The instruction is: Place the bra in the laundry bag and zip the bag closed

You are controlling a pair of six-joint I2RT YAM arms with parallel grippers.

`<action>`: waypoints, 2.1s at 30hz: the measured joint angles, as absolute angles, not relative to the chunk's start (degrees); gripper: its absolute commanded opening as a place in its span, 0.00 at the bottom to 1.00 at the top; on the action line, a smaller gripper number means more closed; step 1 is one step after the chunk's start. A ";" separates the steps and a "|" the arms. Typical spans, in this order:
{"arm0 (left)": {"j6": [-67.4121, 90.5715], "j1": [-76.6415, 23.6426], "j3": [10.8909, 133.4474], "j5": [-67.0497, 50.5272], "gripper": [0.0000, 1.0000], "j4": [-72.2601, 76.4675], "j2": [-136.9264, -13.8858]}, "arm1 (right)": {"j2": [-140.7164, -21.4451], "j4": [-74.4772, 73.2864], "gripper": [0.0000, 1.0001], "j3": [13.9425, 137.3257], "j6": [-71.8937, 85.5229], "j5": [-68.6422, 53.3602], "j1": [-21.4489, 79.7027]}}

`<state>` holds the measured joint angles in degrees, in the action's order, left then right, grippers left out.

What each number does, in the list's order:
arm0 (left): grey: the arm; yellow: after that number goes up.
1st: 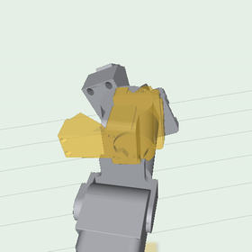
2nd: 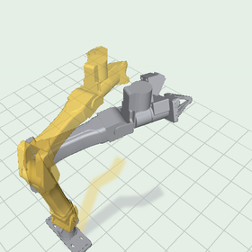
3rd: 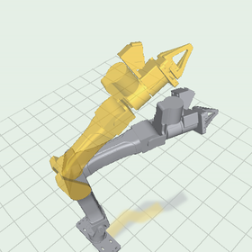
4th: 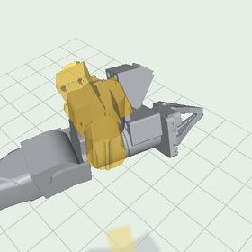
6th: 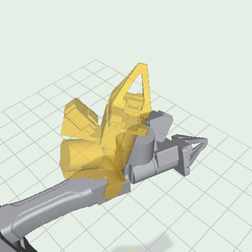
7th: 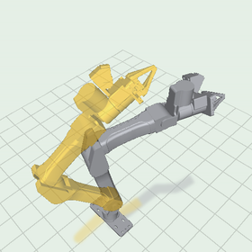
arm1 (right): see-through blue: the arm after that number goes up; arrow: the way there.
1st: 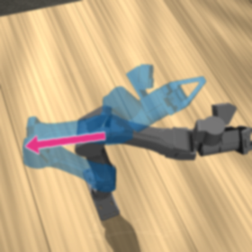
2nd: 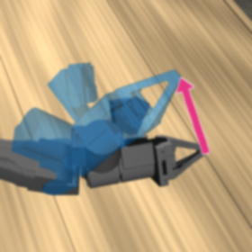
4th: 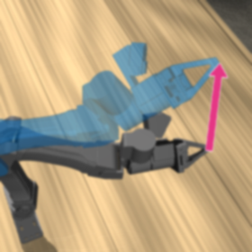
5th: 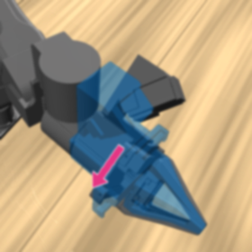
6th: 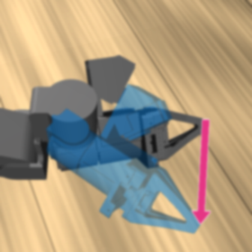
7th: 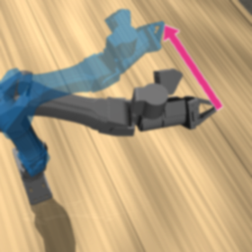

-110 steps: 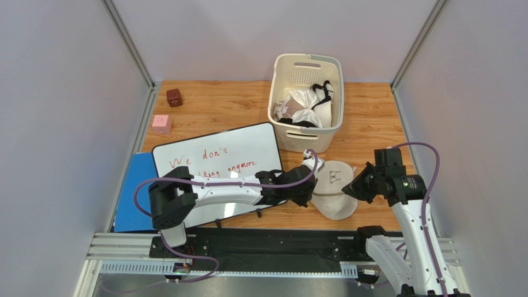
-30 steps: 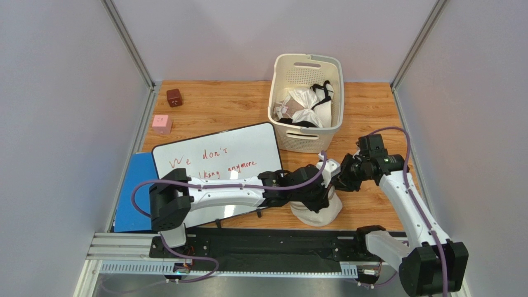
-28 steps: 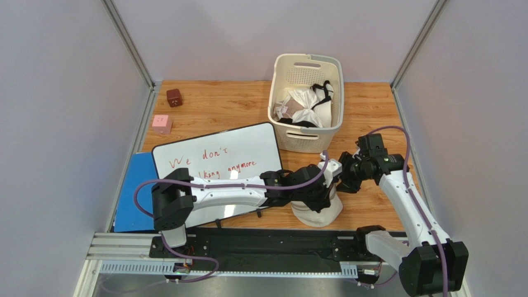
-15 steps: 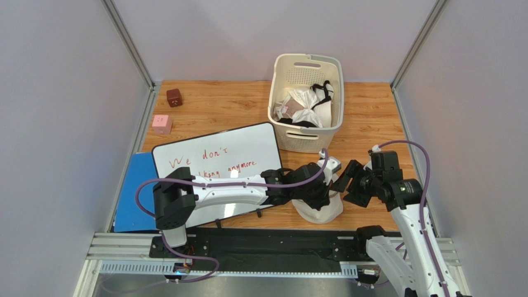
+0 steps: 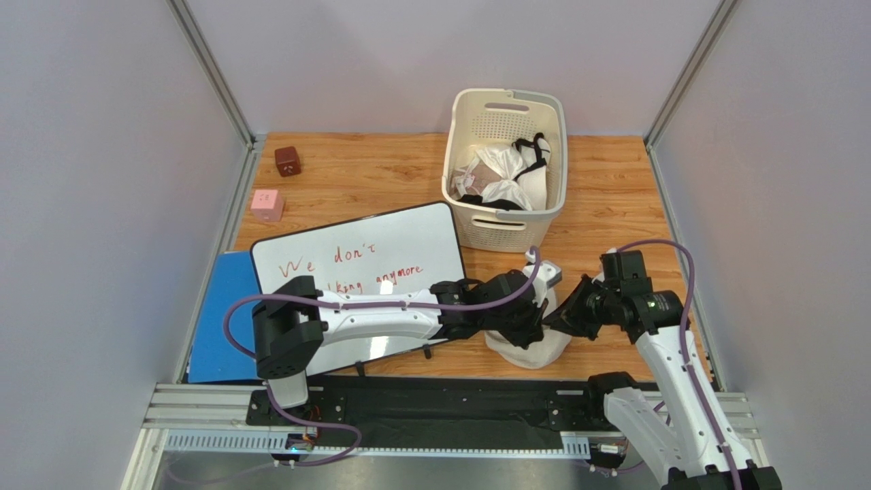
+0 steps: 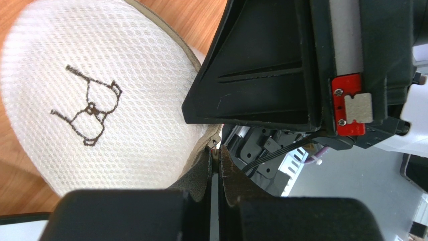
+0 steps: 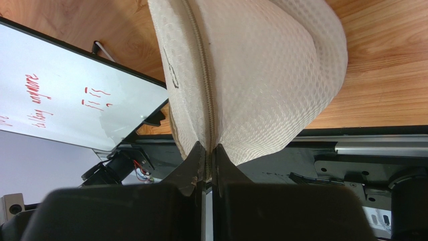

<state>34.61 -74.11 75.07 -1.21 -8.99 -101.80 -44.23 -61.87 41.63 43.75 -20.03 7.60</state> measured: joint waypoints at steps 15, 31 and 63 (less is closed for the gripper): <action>34.70 -72.90 62.61 6.37 0.00 -9.96 -88.33 | -46.04 -62.43 0.00 44.34 39.86 -23.14 3.70; 32.45 -73.76 71.88 1.08 0.00 -13.39 -96.64 | -52.34 -62.48 0.28 47.44 36.05 -17.08 2.44; 35.68 -73.08 76.25 -1.43 0.00 -9.34 -102.45 | -47.57 -63.92 0.00 43.81 42.04 -17.45 6.00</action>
<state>35.68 -73.08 76.25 -1.43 -9.34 -102.45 -47.57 -63.92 43.81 42.04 -17.45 6.00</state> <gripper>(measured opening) 0.008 0.090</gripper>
